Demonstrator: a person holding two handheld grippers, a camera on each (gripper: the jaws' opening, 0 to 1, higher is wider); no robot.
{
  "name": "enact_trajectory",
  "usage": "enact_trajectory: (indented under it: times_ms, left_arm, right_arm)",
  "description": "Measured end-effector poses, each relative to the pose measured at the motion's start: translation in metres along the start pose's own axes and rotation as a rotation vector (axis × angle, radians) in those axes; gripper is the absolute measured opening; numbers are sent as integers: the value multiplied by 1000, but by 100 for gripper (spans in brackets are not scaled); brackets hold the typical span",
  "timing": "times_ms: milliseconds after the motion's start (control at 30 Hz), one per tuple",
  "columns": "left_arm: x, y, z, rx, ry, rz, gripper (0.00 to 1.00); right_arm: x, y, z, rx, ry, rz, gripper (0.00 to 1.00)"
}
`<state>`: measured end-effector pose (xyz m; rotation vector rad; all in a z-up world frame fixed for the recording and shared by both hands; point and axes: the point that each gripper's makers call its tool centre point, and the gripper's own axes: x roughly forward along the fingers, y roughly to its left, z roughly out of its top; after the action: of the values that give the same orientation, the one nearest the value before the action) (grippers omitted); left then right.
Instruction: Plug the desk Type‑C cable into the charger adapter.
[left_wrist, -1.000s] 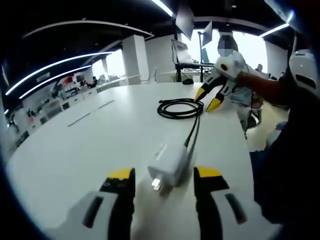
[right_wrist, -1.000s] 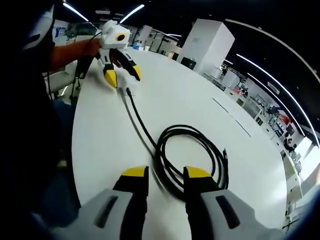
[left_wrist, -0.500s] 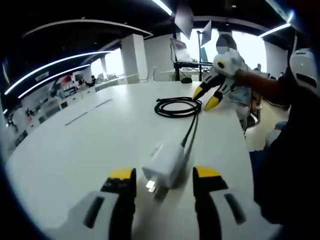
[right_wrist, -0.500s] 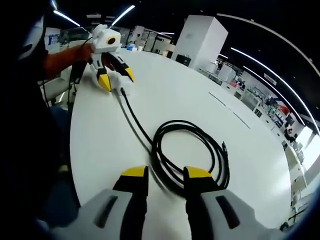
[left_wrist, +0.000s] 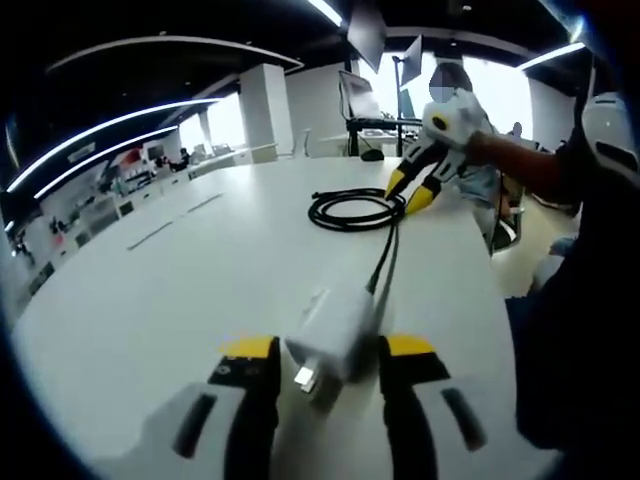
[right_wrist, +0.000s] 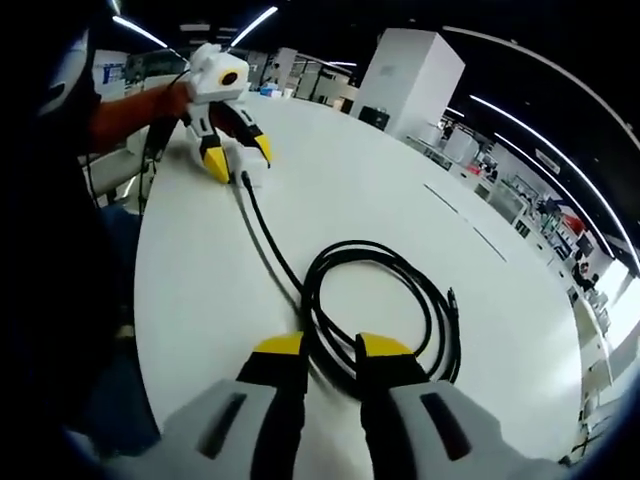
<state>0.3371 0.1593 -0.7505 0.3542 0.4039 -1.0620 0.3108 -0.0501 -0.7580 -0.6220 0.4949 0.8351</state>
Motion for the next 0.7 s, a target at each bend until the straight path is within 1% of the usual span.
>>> enact_trajectory:
  times_ms: [133,500,700]
  left_arm:
    - [2,-1,0,2,-3,-10,32]
    - [1,-1,0,-4,-11,-19,30]
    - [-1,-2,-1,-32,-22,-27,27]
  right_arm:
    - [2,0,1,0,3,12,13]
    - [4,0,1,3,9,22,9]
    - [6,1,2,-24,15,21,7]
